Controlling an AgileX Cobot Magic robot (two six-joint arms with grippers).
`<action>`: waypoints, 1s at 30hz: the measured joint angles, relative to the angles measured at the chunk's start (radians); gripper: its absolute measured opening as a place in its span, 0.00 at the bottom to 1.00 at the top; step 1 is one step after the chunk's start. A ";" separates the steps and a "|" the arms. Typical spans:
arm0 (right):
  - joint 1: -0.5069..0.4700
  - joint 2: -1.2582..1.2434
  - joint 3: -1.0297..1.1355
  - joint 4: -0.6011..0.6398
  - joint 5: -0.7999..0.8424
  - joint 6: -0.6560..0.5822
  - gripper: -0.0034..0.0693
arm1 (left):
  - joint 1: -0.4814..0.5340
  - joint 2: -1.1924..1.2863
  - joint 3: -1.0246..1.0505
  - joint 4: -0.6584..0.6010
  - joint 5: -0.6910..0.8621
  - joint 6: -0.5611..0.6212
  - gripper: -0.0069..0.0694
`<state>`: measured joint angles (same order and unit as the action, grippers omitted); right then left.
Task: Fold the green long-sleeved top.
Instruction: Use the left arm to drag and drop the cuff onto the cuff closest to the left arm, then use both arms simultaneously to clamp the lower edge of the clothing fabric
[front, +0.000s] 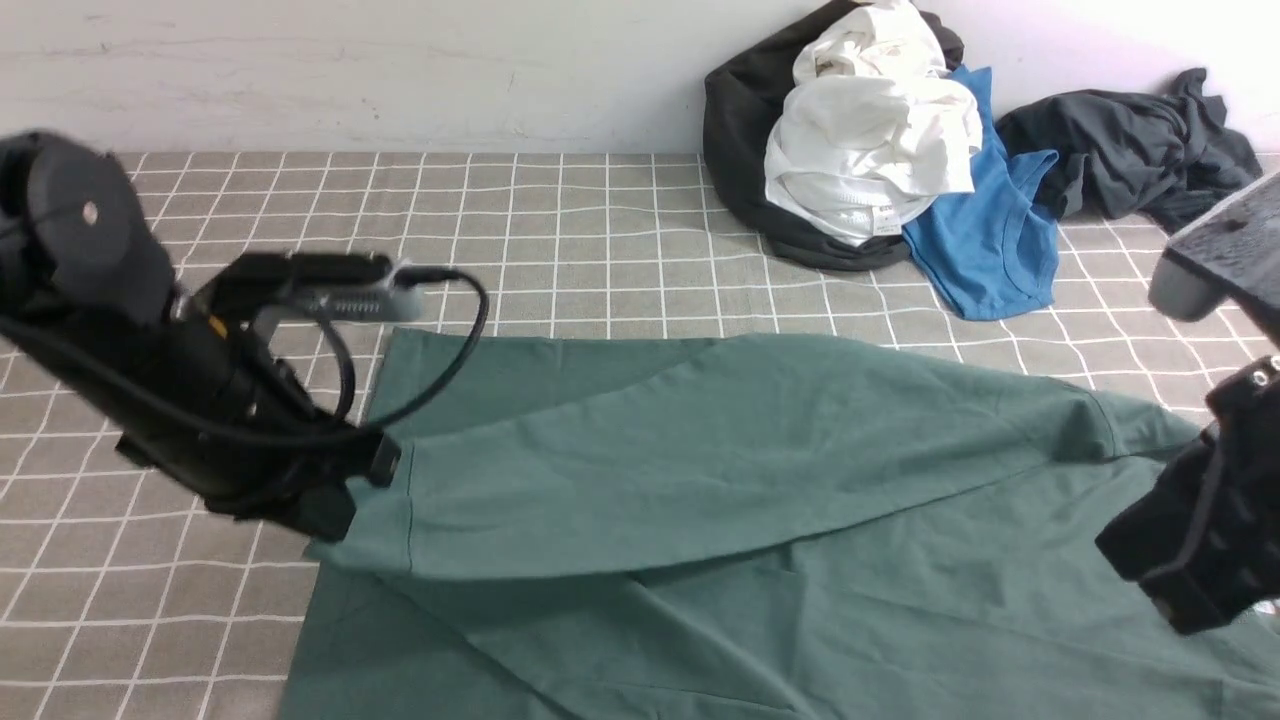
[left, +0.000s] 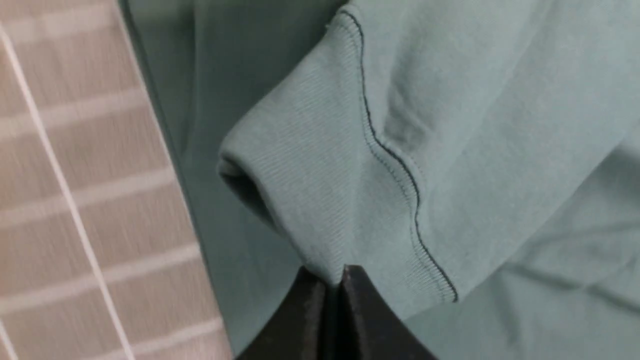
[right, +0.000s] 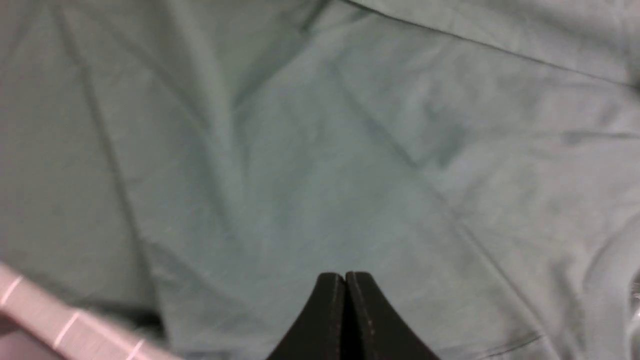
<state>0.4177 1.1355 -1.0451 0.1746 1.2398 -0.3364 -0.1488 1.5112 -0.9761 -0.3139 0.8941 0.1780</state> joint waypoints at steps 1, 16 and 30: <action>0.026 0.000 0.000 0.002 0.001 -0.011 0.03 | 0.000 -0.009 0.043 0.000 -0.023 0.001 0.11; 0.363 0.000 0.312 0.019 -0.063 -0.197 0.39 | -0.039 -0.127 0.179 0.013 0.003 0.080 0.65; 0.456 0.125 0.564 -0.049 -0.516 -0.242 0.72 | -0.481 -0.254 0.371 0.168 0.075 0.202 0.63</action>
<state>0.8740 1.2607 -0.4816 0.1253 0.7242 -0.5788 -0.6295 1.2574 -0.6046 -0.1455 0.9693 0.3796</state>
